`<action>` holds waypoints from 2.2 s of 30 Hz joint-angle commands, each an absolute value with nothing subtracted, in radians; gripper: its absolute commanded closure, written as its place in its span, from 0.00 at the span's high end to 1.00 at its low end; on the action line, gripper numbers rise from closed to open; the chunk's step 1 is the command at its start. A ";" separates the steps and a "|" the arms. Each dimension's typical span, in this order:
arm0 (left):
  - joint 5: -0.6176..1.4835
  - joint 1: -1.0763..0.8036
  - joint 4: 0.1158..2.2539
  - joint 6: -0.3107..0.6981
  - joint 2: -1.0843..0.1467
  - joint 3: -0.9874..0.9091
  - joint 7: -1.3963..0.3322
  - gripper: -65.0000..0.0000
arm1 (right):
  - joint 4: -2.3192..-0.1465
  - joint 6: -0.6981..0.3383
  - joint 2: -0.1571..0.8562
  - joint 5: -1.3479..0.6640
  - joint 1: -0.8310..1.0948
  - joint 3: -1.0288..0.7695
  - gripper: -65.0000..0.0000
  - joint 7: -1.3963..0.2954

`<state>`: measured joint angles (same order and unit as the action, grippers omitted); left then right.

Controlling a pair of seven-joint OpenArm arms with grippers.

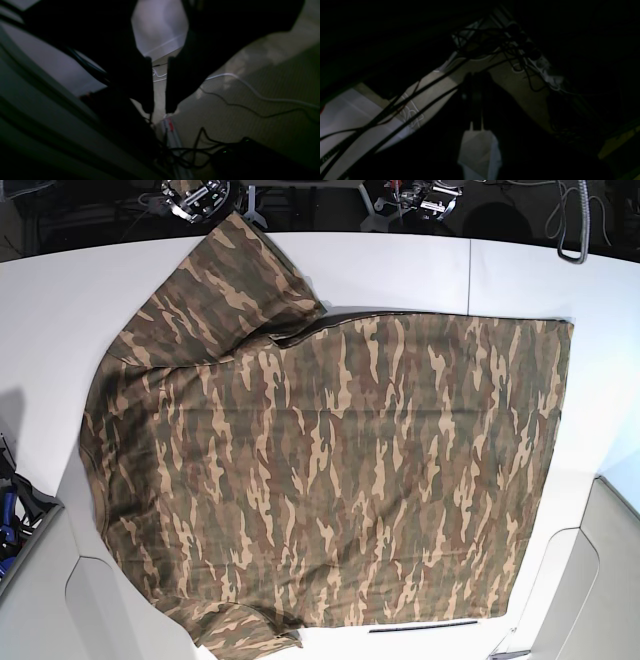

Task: Fold the T-shirt properly
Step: 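Move both grippers from rest toward the shirt's shoulder corners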

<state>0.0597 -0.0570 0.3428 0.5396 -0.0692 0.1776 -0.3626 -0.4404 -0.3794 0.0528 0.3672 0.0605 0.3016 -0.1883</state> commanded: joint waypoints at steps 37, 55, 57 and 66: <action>0.183 -0.404 0.845 0.698 -0.221 0.150 -0.278 0.18 | -0.769 -0.546 0.312 0.060 0.307 0.303 0.00 -0.187; 0.371 -0.714 1.418 0.698 -0.223 -0.233 -0.466 0.18 | -1.603 -0.539 0.451 -0.234 0.738 -0.002 0.00 -0.396; 0.403 -0.752 1.490 0.698 -0.225 -0.262 -0.493 0.18 | -1.681 -0.540 0.451 -0.308 0.743 -0.042 0.00 -0.482; 0.528 -0.870 1.736 0.698 -0.236 -0.406 -0.584 0.37 | -1.879 -0.555 0.451 -0.557 0.736 -0.210 0.00 -0.609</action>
